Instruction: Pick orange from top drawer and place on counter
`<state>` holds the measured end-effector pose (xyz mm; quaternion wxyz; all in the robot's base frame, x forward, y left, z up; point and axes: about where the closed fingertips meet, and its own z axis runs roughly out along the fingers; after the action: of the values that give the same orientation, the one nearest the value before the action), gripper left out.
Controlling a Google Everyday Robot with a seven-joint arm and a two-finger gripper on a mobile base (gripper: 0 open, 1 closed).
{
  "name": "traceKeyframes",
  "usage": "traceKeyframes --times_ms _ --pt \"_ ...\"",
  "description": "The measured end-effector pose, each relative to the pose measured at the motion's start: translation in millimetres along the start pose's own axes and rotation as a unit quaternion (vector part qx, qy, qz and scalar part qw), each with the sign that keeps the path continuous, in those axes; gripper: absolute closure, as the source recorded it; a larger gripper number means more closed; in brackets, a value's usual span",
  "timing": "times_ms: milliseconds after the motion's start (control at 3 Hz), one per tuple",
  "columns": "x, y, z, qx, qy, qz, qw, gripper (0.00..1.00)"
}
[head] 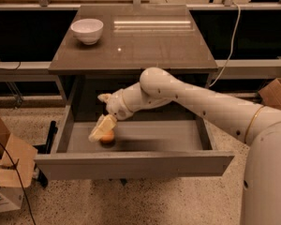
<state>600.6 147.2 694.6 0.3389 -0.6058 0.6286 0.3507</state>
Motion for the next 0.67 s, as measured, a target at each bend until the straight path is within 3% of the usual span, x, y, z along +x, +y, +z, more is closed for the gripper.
traceKeyframes --times_ms 333,667 --pt "-57 -23 -38 0.044 -0.02 -0.06 0.9971 0.0" --pt "-69 -28 -45 0.053 -0.025 -0.072 0.9957 0.0"
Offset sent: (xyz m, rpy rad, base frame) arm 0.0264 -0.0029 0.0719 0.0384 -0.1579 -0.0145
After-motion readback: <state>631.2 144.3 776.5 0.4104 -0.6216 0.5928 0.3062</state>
